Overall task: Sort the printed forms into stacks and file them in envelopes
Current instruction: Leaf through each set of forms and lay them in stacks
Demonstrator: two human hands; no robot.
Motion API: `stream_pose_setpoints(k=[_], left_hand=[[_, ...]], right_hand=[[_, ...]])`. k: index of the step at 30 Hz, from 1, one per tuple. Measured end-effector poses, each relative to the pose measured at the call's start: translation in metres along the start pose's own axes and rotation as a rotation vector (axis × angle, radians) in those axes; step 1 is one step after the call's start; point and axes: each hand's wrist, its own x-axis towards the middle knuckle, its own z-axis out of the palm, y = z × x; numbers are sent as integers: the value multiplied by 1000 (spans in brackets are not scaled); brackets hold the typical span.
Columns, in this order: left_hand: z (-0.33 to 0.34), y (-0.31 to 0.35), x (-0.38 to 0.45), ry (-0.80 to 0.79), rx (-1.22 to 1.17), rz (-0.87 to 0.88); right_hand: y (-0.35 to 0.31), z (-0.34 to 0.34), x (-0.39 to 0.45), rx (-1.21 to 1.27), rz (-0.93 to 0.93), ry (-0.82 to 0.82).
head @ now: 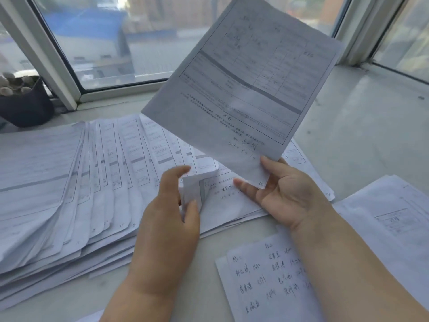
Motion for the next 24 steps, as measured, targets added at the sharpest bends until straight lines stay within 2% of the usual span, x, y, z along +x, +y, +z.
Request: stream_pose_setpoints(k=[2, 7, 11, 14, 16, 20, 24], left_hand=[[-2, 1, 0, -8, 39, 31], [5, 3, 0, -165, 258, 79], [2, 3, 0, -144, 179, 6], [2, 2, -1, -124, 225, 93], [1, 5, -3, -55, 195, 110], [-4, 5, -6, 289, 26, 25], [-12, 6, -1, 493, -108, -59]], right_hand=[[-3, -1, -1, 21, -26, 4], [-26, -6, 0, 57, -231, 54], [-34, -3, -1, -13, -248, 71], [-44, 10, -6, -157, -251, 146], [-61, 16, -14, -303, -295, 204], [-109, 10, -42, -667, -347, 196], [-137, 7, -61, -940, -215, 178]])
